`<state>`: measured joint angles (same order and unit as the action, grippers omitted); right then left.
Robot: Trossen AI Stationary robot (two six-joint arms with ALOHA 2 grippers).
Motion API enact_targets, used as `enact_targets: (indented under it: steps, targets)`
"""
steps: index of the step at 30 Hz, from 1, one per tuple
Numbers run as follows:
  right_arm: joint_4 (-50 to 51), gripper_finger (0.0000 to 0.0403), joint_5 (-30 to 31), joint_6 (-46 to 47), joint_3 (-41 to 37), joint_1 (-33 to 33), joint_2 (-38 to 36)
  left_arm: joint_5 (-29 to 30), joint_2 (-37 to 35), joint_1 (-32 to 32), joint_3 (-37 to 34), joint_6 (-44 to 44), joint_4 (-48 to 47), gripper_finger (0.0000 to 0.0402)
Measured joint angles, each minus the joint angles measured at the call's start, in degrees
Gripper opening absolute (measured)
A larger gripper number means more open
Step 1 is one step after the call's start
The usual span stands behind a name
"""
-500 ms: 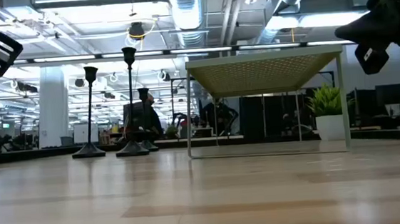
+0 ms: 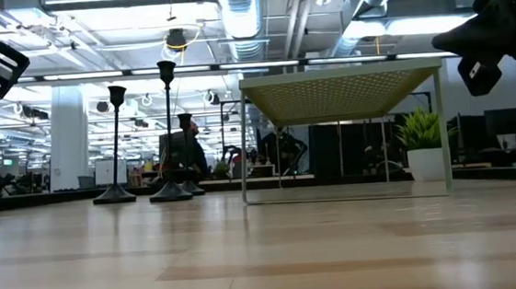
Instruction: Pick & Place candle stick holders
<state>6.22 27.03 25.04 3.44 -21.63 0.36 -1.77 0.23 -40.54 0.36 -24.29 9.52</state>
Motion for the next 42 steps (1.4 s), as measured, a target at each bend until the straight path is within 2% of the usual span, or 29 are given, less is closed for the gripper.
enact_targets:
  steps: [38, 42]
  targets:
    - [0.0, 0.0000, 0.0, 0.0, 0.0, 0.0, 0.0, 0.0, 0.0, 0.0, 0.0, 0.0, 0.0, 0.0008]
    - [0.0, 0.0000, 0.0, 0.0, 0.0, 0.0, 0.0, 5.4, 0.0, 0.0, 0.0, -0.2, 0.0, 0.0008]
